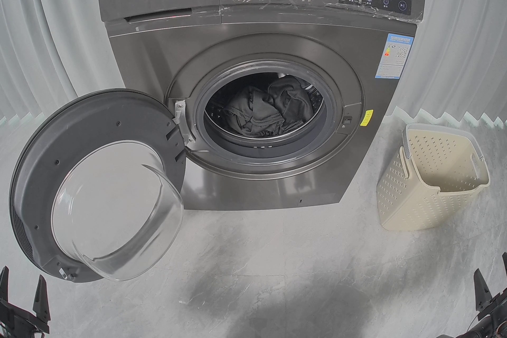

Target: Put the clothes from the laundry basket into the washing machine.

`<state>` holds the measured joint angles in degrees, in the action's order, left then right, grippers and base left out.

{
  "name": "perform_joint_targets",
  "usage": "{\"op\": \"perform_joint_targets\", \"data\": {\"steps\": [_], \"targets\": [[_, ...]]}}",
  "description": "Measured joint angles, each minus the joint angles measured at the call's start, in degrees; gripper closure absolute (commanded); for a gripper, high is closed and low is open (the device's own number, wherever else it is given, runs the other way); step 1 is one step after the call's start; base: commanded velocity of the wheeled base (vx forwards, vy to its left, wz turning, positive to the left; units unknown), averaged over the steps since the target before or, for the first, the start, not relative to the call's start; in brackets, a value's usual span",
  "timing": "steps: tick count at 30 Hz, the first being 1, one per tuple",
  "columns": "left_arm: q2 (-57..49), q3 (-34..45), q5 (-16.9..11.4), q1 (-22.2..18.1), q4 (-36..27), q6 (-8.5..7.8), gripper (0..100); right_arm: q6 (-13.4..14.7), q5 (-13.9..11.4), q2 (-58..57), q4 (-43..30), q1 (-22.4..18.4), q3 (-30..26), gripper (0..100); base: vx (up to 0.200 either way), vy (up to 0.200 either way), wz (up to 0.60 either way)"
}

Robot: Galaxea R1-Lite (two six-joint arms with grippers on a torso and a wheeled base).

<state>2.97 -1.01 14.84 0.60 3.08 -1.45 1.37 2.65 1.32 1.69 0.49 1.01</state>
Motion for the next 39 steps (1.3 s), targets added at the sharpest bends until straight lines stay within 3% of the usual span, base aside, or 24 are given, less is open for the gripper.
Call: {"op": "perform_joint_targets", "data": {"steps": [2,7,17,21,23,30,39], "targets": [[-0.77,0.0,0.22,-0.35,0.37,0.2,0,-0.52,-1.15,-0.22,-0.55,-0.2,0.0,0,0.0,0.0,0.0],[-1.74,0.0,-4.25,-0.62,0.44,0.45,0,-1.85,-3.66,-0.5,-1.54,-0.49,0.0,0,0.0,0.0,0.0],[-2.24,0.02,-8.98,-0.69,-1.91,1.48,0,-2.05,-3.95,-0.61,-1.69,-0.49,-0.02,0,0.0,0.0,0.0],[-2.29,0.02,-14.99,-0.69,-2.55,1.38,0,-2.05,-3.95,-0.61,-1.69,-0.49,-0.02,0,0.0,0.0,0.0],[-2.29,0.02,-16.62,-0.69,-2.77,0.99,0,-2.05,-3.95,-0.61,-1.69,-0.49,-0.02,0,-0.2,0.0,0.0],[-2.29,0.0,-16.16,-0.65,-3.01,1.16,0,-2.02,-3.95,-0.59,-1.69,-0.49,-0.02,0,-0.2,0.0,0.0],[-2.29,0.0,-15.87,-0.65,-3.01,1.34,0,-2.05,-3.95,-0.59,-1.69,-0.49,0.0,0,0.0,0.067,0.0]]}}
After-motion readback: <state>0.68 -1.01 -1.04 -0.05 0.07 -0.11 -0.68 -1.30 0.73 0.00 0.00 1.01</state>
